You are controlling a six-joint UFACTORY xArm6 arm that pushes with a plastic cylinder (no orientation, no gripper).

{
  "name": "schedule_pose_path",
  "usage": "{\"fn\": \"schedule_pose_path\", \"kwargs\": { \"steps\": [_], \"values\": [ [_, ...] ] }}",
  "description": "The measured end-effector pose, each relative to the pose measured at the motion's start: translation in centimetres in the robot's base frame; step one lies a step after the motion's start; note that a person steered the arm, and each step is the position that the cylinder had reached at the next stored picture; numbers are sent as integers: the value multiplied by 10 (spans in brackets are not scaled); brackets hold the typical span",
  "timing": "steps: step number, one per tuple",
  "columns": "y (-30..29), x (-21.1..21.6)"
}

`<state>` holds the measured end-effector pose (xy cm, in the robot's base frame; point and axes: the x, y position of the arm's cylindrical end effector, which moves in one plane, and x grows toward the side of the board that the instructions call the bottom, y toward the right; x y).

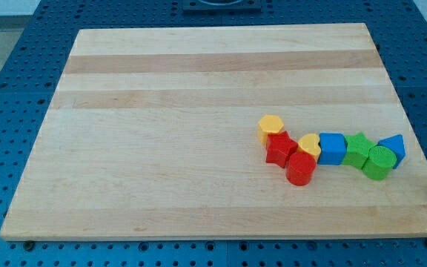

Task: Move blue triangle on top of blue cube

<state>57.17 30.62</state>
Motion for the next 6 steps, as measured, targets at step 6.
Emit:
{"fn": "schedule_pose_path", "kwargs": {
  "steps": [6],
  "values": [
    [-88, -103]
  ]
}}
